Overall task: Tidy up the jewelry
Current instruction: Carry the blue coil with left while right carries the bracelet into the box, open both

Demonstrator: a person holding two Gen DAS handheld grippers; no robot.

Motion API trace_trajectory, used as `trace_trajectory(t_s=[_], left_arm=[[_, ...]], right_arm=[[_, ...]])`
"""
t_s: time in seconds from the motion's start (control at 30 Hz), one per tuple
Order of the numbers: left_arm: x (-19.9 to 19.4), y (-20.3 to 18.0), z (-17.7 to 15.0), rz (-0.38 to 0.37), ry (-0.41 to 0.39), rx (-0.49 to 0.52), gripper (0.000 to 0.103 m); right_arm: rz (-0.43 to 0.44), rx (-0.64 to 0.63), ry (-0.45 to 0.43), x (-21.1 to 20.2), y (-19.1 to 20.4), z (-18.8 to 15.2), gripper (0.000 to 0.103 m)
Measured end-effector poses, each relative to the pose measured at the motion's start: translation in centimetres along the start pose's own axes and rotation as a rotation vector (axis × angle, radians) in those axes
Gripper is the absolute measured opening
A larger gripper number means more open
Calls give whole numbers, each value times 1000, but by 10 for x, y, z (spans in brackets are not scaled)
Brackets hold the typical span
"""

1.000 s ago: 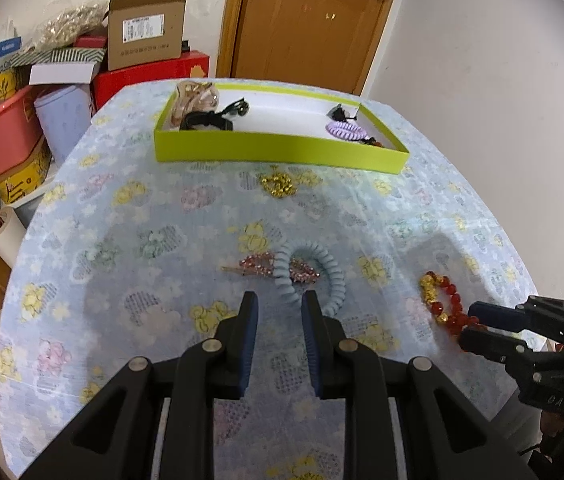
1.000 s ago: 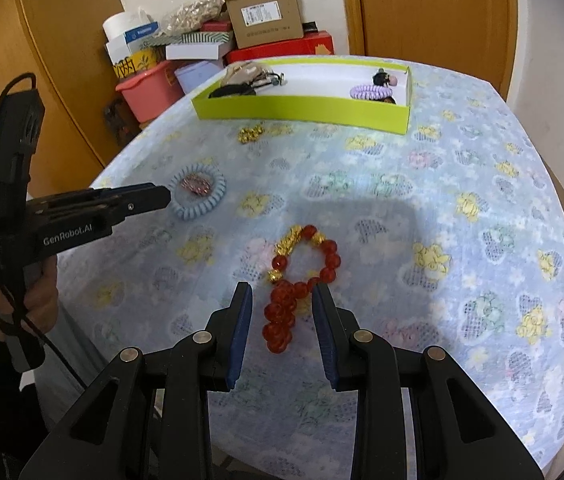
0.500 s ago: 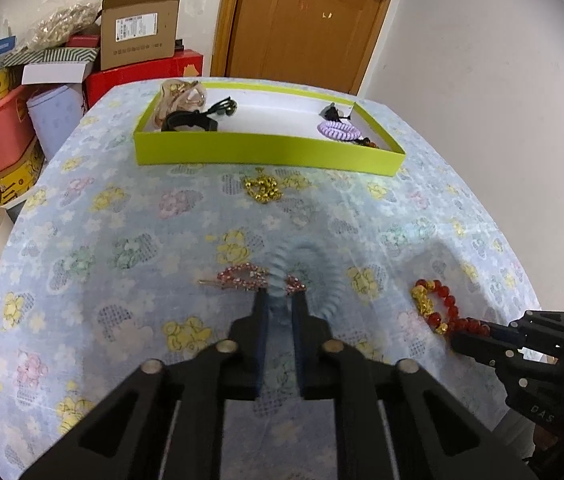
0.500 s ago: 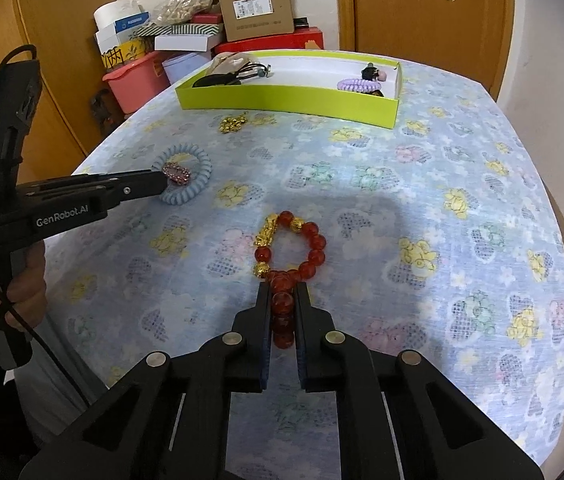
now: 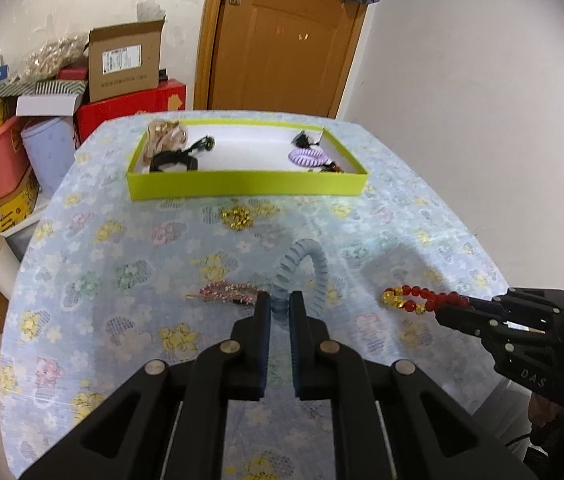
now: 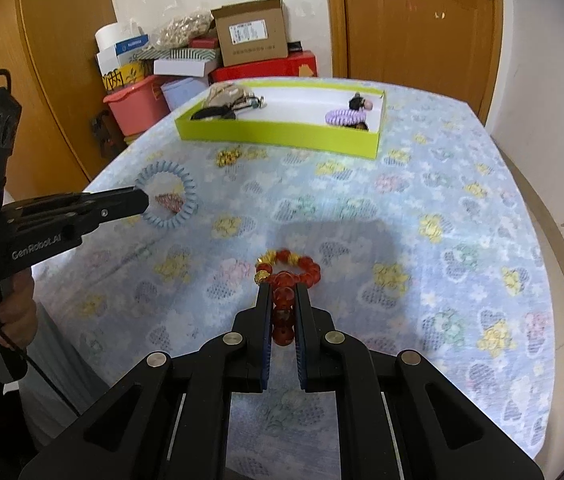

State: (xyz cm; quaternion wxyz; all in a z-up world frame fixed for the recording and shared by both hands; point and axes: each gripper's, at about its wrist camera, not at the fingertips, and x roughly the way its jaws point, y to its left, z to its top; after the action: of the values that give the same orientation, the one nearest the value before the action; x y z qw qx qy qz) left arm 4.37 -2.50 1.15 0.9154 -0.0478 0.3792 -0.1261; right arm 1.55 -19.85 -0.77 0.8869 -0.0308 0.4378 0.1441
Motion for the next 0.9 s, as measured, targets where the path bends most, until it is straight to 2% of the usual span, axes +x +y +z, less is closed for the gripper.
trace_trajectory(t_s=[0.43,0.9], left_arm=[[-23,22,10,34,-57,-43,9],[-16,31,30,32,-59,-61,9]], right_arm=[[2,6,-68,-18,-6,18,10],[28,-9,-115,-14,-10,51,10]])
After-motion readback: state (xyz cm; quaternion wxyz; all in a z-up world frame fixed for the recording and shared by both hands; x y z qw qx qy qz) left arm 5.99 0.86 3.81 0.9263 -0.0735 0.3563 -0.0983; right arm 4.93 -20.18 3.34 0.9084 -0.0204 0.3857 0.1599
